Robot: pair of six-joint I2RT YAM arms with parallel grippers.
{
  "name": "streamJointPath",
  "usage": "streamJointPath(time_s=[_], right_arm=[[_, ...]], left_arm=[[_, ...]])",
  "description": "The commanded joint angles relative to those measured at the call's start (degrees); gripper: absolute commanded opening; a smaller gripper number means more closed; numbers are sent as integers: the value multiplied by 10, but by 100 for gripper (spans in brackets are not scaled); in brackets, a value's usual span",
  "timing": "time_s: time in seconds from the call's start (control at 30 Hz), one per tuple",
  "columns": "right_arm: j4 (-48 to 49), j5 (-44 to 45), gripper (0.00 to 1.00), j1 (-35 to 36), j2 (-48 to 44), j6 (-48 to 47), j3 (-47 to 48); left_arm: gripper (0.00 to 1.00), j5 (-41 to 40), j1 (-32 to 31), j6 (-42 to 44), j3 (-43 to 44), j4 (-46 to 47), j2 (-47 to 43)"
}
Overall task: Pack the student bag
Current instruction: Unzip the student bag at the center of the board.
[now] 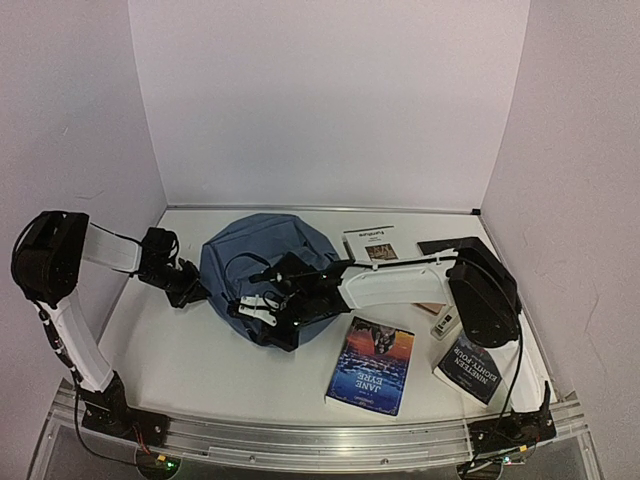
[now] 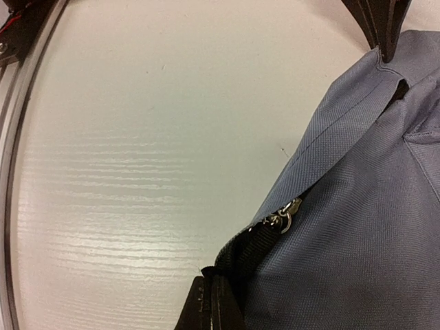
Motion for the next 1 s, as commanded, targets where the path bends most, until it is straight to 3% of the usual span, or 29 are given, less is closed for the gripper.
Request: streamJointPath(time_s=[0.0, 0.07, 0.23, 0.33, 0.53, 0.73, 0.97], right_arm=[[-78, 46, 0, 11, 59, 22, 25], [-70, 48, 0, 13, 63, 27, 32], [-61, 61, 0, 19, 76, 34, 51], [-60, 58, 0, 21, 83, 46, 63], [-56, 63, 15, 20, 62, 76, 76], [-55, 56, 50, 0, 16, 118, 72], [-42, -114, 57, -86, -48, 203, 20]], left_arm=[[6, -51, 24, 28, 2, 18, -21], [13, -41, 24, 37, -21, 19, -60], [46, -9, 17, 45, -73, 14, -167], [59, -7, -1, 51, -85, -16, -215], [63, -18, -48, 53, -94, -54, -248], [59, -28, -63, 70, -103, -73, -267], [58, -38, -65, 131, -97, -110, -321]])
